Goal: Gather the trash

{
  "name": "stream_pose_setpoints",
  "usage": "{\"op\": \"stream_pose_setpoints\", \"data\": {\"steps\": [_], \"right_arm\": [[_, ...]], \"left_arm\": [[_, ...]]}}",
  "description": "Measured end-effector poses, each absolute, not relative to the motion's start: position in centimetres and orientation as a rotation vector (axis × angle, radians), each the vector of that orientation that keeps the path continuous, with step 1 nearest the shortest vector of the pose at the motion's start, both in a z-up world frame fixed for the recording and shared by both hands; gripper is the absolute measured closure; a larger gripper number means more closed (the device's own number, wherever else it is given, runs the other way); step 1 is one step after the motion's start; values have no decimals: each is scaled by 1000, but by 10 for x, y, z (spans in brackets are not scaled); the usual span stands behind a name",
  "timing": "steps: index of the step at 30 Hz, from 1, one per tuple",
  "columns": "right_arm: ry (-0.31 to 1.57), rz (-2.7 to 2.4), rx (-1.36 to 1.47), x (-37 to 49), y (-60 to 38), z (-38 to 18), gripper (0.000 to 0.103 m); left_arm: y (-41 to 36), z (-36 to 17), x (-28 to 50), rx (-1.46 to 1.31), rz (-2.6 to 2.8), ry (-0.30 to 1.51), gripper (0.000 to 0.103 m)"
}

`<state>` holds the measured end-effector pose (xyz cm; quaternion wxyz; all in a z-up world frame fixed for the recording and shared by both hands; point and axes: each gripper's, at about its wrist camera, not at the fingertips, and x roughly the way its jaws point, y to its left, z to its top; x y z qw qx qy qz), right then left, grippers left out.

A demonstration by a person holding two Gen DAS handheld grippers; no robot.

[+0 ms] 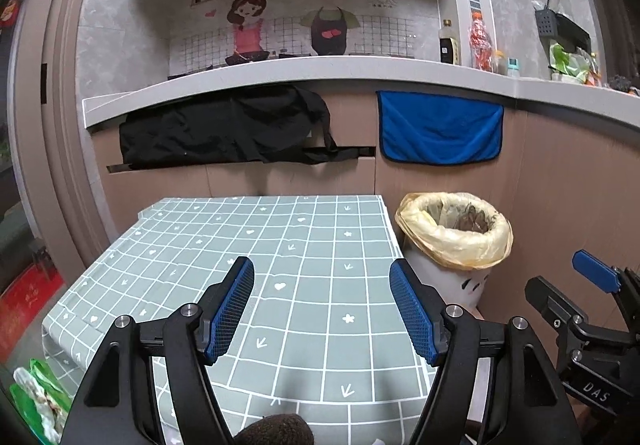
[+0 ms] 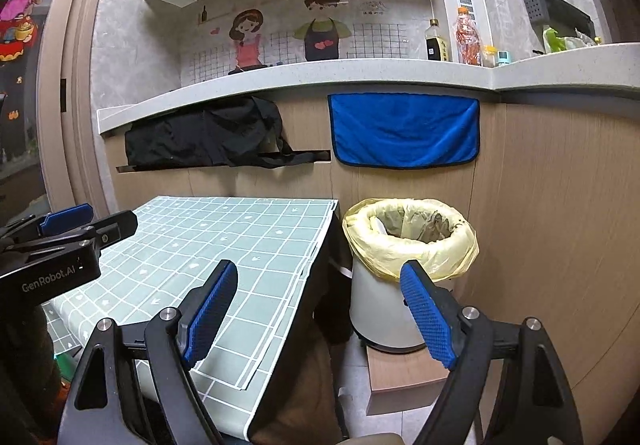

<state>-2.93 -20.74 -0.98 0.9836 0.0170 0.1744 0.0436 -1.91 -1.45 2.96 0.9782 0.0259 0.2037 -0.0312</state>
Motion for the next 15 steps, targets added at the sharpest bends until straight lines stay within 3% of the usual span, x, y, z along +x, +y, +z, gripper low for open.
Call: {"op": "stream_pose_setpoints", "data": {"steps": [15], "right_arm": [[355,93,26,-31,-204,-11,22]], "left_arm": [[-14,31,-20,51,-67,406,32]]}}
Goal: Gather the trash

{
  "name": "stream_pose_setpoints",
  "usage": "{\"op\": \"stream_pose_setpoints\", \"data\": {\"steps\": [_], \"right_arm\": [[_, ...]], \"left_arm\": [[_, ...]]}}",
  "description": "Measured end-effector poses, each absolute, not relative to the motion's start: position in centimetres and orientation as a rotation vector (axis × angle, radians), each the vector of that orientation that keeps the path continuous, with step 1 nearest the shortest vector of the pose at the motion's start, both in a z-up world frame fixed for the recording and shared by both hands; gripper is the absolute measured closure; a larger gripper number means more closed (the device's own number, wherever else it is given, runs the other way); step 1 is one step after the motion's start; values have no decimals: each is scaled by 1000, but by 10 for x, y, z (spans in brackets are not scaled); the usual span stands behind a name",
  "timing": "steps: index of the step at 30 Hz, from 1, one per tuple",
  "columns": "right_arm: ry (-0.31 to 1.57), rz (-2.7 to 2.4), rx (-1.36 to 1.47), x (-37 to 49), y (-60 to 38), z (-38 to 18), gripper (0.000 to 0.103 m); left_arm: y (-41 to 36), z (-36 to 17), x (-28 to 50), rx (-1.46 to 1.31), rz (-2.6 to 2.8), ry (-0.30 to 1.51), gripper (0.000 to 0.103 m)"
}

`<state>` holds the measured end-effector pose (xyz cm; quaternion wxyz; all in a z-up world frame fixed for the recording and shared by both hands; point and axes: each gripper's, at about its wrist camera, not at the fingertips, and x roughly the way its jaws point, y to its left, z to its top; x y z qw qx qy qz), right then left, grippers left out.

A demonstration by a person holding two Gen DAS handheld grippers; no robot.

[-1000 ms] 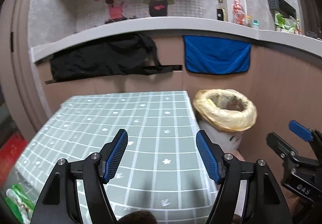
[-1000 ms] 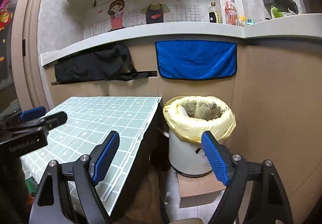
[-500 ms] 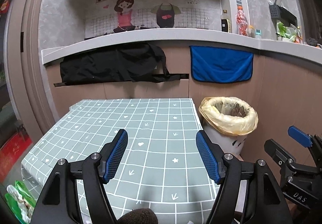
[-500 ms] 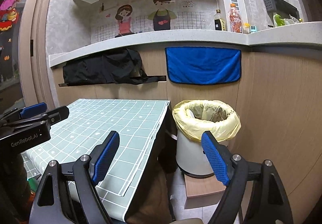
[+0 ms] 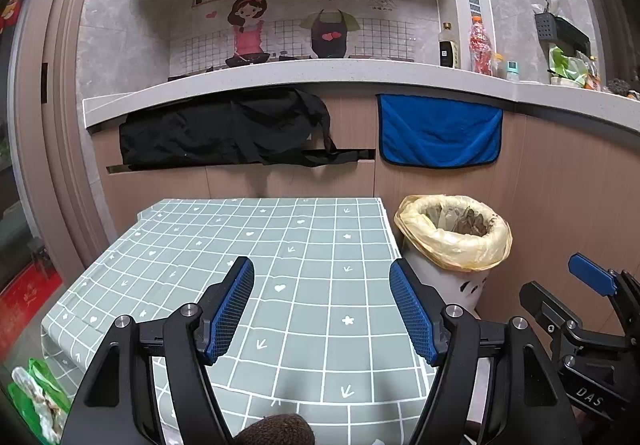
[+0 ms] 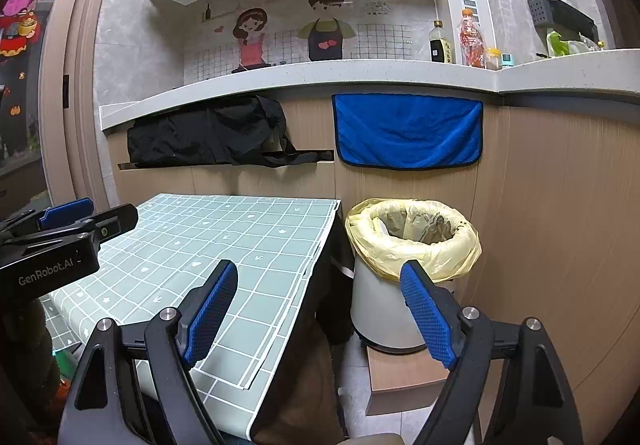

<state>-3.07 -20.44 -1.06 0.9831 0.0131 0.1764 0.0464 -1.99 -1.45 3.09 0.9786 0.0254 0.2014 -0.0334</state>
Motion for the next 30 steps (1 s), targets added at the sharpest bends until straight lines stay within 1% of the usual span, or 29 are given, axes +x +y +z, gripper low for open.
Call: {"op": "stream_pose_setpoints", "data": {"steps": [30], "right_arm": [[351,78,36,-34,-206,-9,22]], "left_arm": [[-23,28,-18,57,-73,419,32]]}}
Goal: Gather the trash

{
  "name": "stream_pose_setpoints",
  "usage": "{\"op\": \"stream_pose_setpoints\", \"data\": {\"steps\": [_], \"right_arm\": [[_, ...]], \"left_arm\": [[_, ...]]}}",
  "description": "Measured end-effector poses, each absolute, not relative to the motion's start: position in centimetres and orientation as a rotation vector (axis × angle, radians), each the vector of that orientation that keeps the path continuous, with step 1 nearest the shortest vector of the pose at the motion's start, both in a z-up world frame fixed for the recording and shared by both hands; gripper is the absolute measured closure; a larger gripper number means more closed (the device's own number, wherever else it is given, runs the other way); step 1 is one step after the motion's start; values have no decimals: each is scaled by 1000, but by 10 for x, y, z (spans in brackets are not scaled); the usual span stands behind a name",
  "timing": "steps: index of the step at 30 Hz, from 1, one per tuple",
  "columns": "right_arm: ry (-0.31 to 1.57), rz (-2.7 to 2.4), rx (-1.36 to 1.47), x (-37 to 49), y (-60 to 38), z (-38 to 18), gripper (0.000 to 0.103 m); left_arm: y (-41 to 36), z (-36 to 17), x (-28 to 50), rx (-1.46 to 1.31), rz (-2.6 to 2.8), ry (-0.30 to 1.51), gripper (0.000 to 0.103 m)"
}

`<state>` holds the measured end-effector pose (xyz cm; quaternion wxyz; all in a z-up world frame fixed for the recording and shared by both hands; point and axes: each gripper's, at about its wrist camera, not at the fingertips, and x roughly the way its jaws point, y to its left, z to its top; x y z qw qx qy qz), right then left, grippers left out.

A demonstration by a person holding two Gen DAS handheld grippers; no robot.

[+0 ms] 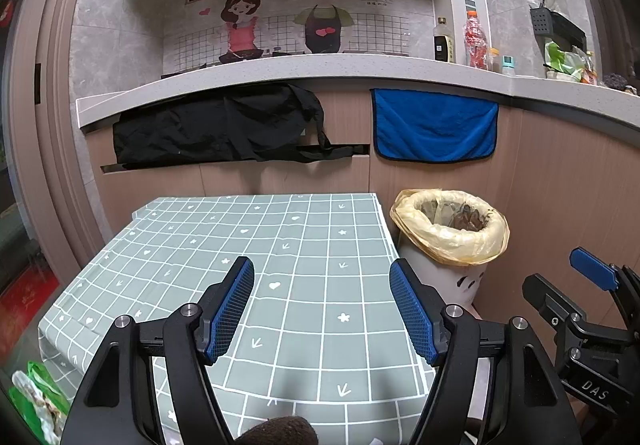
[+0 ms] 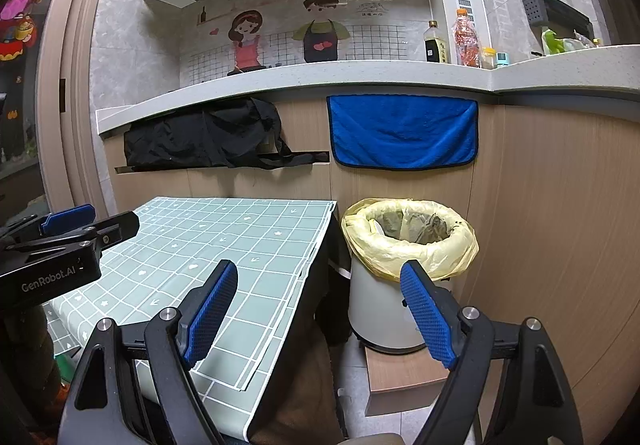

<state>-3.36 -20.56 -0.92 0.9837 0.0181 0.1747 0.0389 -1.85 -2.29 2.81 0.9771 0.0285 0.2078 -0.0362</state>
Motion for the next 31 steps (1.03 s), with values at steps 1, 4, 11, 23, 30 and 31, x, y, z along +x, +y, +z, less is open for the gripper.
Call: {"op": "stream_pose_setpoints", "data": {"steps": [1,4,11,23,30,31], "right_arm": [[352,77,36,-33,-205,-9,22],[350,76,37,-33,-206,-9,22],[345,66,45,-35,-206,-7,22],[333,40,61,-39,-204,-5,22],[340,43,63,-39,-203,-6,22],[345,42,62,-38,-202,-7,22]], "left_arm": [[-23,28,-18,58,-73,419,32],[-24,27,-18,61,-79,420,32],[-24,26,-17,68,-94,423,32],[-16,25,-14,70,-113,431,32],[-7,22,-2,63,-118,461,32],[-3,22,2,52,-112,470,32]]}}
